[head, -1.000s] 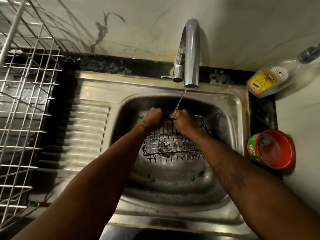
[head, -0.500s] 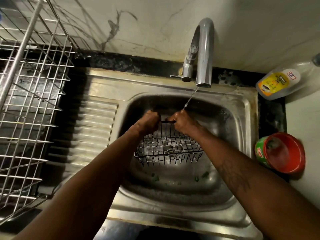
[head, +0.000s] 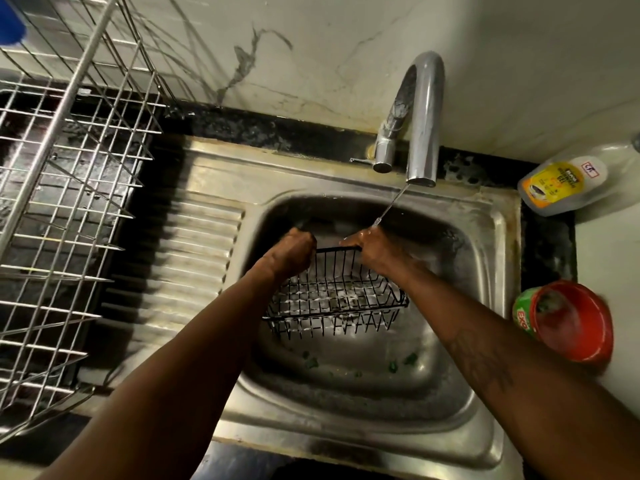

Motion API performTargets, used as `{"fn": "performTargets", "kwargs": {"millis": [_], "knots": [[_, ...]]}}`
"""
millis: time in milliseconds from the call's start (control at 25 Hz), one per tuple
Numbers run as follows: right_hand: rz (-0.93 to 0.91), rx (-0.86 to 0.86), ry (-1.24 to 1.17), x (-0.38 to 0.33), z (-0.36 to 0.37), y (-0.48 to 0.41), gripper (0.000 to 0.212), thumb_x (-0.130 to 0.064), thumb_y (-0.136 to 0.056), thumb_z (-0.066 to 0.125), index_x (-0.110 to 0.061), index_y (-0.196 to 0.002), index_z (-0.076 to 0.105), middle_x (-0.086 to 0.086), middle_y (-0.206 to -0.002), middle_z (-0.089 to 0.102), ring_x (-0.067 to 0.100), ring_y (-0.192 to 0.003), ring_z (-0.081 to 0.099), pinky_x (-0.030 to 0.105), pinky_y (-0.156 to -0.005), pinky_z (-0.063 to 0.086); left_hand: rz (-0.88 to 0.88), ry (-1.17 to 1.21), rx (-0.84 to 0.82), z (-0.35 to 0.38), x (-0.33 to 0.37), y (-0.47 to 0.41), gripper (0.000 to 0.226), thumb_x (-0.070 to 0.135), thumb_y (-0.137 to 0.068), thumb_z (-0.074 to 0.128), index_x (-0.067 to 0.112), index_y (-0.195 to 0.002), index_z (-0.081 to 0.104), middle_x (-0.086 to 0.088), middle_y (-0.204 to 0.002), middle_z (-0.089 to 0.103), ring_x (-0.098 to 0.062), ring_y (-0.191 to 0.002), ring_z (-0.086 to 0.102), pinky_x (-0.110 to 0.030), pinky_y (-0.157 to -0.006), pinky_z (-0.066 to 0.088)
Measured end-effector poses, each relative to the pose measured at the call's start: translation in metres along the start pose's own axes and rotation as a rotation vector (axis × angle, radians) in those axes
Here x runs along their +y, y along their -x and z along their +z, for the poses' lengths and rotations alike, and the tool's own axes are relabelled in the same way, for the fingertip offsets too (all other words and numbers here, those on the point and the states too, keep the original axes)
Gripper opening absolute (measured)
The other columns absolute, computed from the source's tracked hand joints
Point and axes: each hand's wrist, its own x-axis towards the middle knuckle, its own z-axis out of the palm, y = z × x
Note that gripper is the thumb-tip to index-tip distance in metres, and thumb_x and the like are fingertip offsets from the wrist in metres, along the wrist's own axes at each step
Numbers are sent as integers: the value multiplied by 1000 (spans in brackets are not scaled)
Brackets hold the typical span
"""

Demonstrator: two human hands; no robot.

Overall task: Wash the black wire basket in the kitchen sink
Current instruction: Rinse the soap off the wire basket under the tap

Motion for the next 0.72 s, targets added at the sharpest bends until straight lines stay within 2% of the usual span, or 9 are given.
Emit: {"fn": "performTargets", "kwargs": {"millis": [80,160,240,360,440,520,600,720], "knots": [[-14,-21,-18,3,7,-5,57,3,-88,60,-41,-123,67,-4,-130,63,18,-104,65,37,-87,59,-5,-6,8,1,0,2,22,4,-98,51,4,-98,73,-16,-95,71,-32,-90,66,-28,-69,44],[55,-14,-64,20,9,-7,46,-11,-91,59,-46,-120,66,-9,-124,63,13,-92,66,35,-72,61,-16,2,20,3,2,3,22,3,-97,51,4,-100,73,-16,-94,68,-31,-89,64,-31,-70,46],[127,38,-40,39,8,-6,32,-21,-94,60,-42,-117,68,-8,-117,63,13,-85,65,28,-63,55,-24,17,53,5,1,3,21,4,-97,52,4,-96,72,-10,-87,65,-25,-80,61,-30,-68,46],[196,93,-6,33,2,-6,18,-26,-93,70,-24,-110,74,3,-106,70,14,-85,64,29,-71,54,-26,21,84,7,3,0,21,4,-97,52,6,-91,72,-3,-78,58,-14,-69,51,-24,-66,41],[112,94,0,15,3,-7,15,-25,-93,72,-18,-104,77,2,-99,73,15,-86,67,33,-78,58,-26,56,83,5,6,-3,20,4,-95,53,8,-89,72,-3,-79,65,-15,-68,58,-23,-62,43],[56,53,-34,-2,3,-7,12,-18,-94,69,-21,-101,77,-2,-92,72,16,-85,67,30,-73,57,-2,58,71,3,11,-8,18,3,-93,55,8,-87,72,-7,-82,70,-21,-71,66,-28,-61,50],[58,19,-81,-3,3,-8,20,-14,-95,65,-28,-105,76,-9,-93,69,14,-84,65,28,-70,54,13,62,58,2,17,-16,18,2,-91,55,7,-87,72,-8,-81,71,-25,-74,68,-35,-66,58],[119,42,-190,18,-6,0,19,-22,-94,69,-28,-110,76,-5,-105,74,12,-88,68,35,-80,60,38,73,51,2,24,-24,19,6,-92,55,7,-88,74,-7,-83,73,-24,-76,66,-35,-74,57]]}}
